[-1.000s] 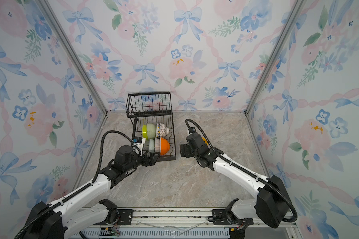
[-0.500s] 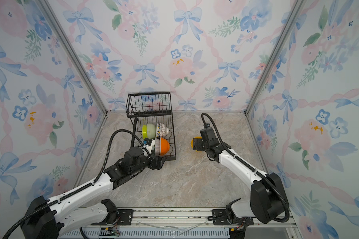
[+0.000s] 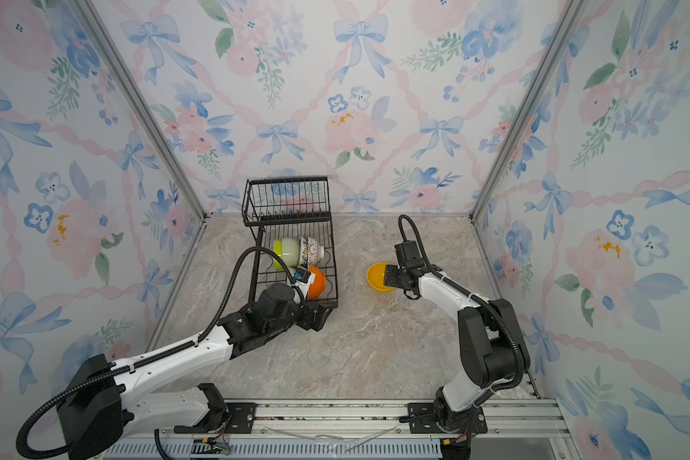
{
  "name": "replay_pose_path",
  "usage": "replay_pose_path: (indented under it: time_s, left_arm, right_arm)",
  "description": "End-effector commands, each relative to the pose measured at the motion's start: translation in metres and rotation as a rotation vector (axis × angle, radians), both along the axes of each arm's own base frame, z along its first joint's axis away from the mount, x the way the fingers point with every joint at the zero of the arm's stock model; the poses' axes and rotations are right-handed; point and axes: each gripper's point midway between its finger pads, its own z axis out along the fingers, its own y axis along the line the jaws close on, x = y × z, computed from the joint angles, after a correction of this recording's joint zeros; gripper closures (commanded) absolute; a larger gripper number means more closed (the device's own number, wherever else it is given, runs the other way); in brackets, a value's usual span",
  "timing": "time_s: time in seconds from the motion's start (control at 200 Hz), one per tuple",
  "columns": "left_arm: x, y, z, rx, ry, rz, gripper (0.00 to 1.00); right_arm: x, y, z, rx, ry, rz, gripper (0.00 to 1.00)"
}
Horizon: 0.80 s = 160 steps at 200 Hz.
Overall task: Load bowls into a dish rack
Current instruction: Pick up the bowl from the top-right of the table.
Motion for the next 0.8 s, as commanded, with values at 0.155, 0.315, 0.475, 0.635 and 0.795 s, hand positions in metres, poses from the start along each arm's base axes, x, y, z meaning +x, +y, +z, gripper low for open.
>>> replay_pose_path:
  time_s: [0.155,0.315,0.475,0.635,0.795]
  left_arm:
    - [0.006,-0.011,0.017,0.000,-0.039,-0.005,0.02]
    - [0.005,-0.014,0.017,0.002,-0.038,-0.010,0.02]
    - [0.005,-0.013,0.017,0.007,-0.036,-0.007,0.02]
    - [0.005,-0.011,0.017,0.007,-0.036,-0.002,0.02]
    - [0.005,-0.011,0.019,0.008,-0.037,0.001,0.02]
  right_arm:
    - [0.018,0.001,-0.008,0.035,0.018,-0.009,0.56]
    - [0.019,-0.002,-0.015,0.039,0.032,-0.022,0.64]
    - [0.018,-0.004,-0.019,0.041,0.041,-0.027,0.80]
    - [0.016,-0.005,-0.018,0.045,0.041,-0.032,0.96]
    - [0.011,-0.005,-0.015,0.055,0.033,-0.029,1.00]
